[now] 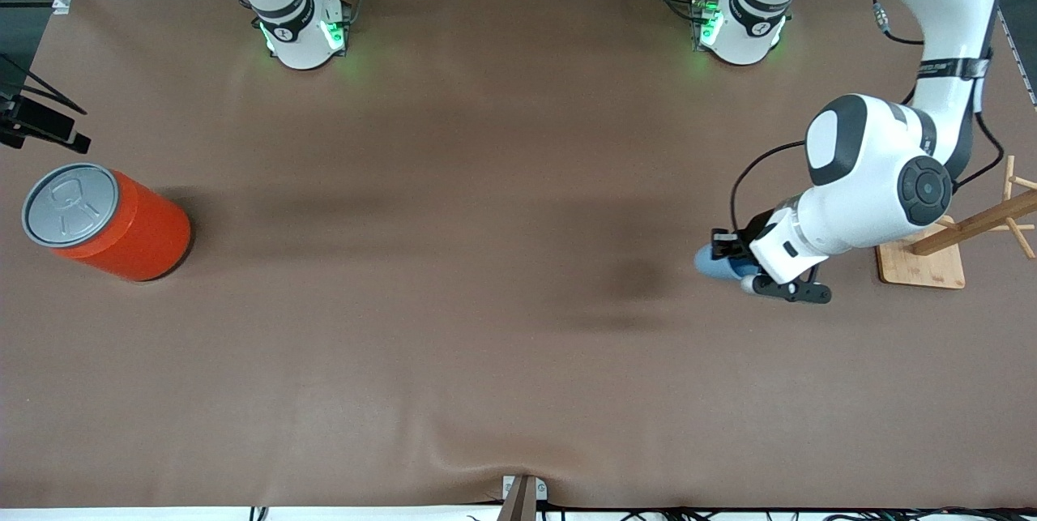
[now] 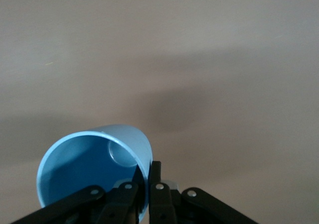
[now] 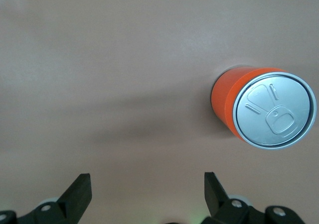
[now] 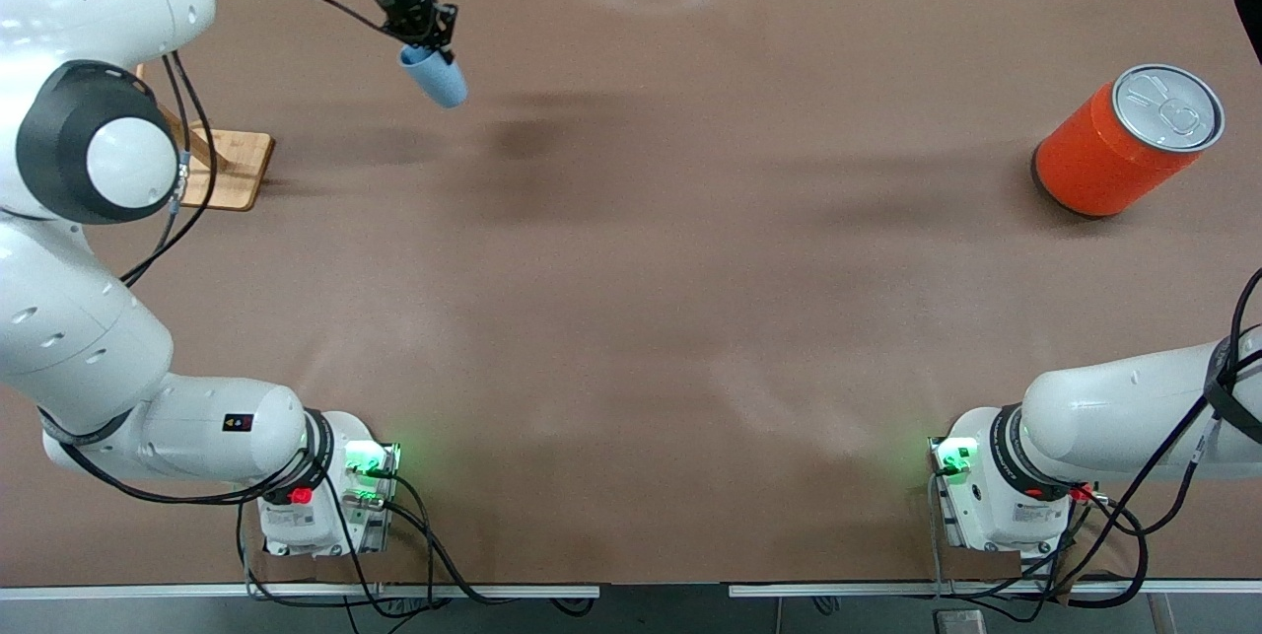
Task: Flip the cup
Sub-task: 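Lift the cup with the left gripper and turn it rim up, then lower the upright cup onto the table beside the wooden stand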
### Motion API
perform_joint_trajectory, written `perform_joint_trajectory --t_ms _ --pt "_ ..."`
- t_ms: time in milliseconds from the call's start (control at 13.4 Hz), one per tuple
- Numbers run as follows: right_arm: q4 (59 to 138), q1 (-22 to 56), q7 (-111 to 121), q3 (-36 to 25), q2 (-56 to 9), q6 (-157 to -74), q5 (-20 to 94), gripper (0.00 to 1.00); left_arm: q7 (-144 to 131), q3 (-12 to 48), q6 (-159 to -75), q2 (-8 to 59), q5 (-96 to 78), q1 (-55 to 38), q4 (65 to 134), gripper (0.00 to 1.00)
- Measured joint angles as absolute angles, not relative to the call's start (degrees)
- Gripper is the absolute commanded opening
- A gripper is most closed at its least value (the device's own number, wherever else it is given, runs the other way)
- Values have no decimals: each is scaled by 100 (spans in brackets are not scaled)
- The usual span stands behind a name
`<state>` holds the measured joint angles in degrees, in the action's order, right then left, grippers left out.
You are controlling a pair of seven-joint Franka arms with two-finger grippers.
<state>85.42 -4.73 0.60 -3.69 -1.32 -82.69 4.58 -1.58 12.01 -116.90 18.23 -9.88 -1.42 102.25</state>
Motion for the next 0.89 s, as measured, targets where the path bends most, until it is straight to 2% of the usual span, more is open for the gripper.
perform_joint_trajectory --t_ms 149,447,894 --pt "8522 -473 60 -364 -131 -8290 469 100 -162 1193 -12015 1578 -644 0 10775 0" --pt "8521 -462 62 -320 -132 -8358 474 100 -162 1191 -13459 1356 -402 62 12190 0" --pt "8526 -136 84 -256 -144 -8294 89 100 -1097 1220 -13641 1355 475 60 12462 0"
